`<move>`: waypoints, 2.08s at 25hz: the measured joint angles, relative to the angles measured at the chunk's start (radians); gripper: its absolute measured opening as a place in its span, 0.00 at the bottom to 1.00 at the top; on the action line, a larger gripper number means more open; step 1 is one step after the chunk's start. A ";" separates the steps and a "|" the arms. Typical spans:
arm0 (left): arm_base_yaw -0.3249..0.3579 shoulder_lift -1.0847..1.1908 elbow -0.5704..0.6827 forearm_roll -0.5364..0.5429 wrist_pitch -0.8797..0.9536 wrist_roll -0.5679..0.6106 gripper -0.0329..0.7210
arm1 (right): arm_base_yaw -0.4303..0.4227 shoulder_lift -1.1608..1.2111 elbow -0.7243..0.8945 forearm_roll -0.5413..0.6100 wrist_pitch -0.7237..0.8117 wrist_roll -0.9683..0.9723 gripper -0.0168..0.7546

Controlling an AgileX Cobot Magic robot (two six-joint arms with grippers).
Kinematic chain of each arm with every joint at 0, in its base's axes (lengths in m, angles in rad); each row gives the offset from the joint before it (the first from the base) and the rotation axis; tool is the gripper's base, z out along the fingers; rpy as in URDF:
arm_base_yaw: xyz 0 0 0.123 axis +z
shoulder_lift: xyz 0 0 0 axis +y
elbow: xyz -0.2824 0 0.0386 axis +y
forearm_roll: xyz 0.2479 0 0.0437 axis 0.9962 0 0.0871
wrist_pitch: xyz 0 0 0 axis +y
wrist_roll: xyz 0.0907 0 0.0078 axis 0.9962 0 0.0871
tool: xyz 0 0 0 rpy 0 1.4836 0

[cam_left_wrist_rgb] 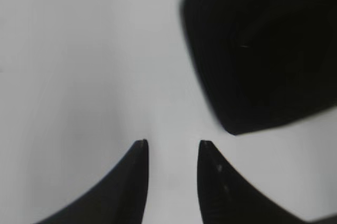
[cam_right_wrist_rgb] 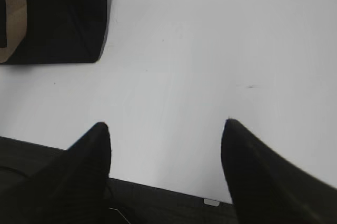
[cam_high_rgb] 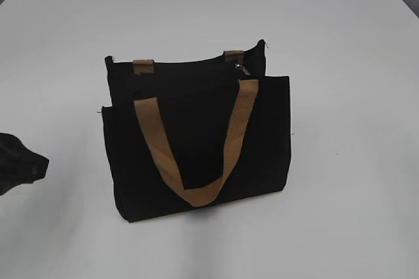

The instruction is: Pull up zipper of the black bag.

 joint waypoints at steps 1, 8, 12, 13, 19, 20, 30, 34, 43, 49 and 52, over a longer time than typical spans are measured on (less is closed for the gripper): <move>-0.039 -0.037 -0.028 -0.035 0.049 0.103 0.36 | 0.000 -0.005 0.001 0.000 0.000 0.000 0.69; -0.167 -0.409 -0.094 -0.083 0.334 0.317 0.36 | 0.000 -0.081 0.005 0.001 0.000 -0.038 0.69; -0.168 -0.637 -0.093 -0.102 0.453 0.407 0.36 | 0.000 -0.167 0.092 0.013 -0.001 -0.055 0.69; -0.169 -0.689 -0.093 -0.123 0.474 0.432 0.36 | 0.000 -0.188 0.132 0.022 0.000 -0.062 0.69; -0.169 -0.999 -0.075 -0.207 0.628 0.532 0.36 | 0.000 -0.333 0.285 0.154 0.005 -0.166 0.69; -0.169 -1.033 -0.061 -0.207 0.637 0.535 0.36 | 0.000 -0.346 0.289 0.162 -0.001 -0.178 0.69; -0.169 -1.083 -0.021 -0.207 0.602 0.538 0.36 | 0.000 -0.357 0.327 0.166 -0.112 -0.199 0.69; -0.169 -1.083 -0.021 -0.207 0.601 0.538 0.36 | 0.000 -0.357 0.328 0.166 -0.115 -0.199 0.69; -0.169 -1.083 -0.021 -0.208 0.600 0.539 0.36 | 0.000 -0.357 0.329 0.167 -0.121 -0.198 0.69; -0.159 -1.083 -0.021 -0.209 0.600 0.539 0.36 | 0.000 -0.357 0.329 0.167 -0.121 -0.198 0.69; -0.039 -1.083 -0.021 -0.210 0.599 0.540 0.36 | -0.005 -0.358 0.329 0.168 -0.122 -0.198 0.69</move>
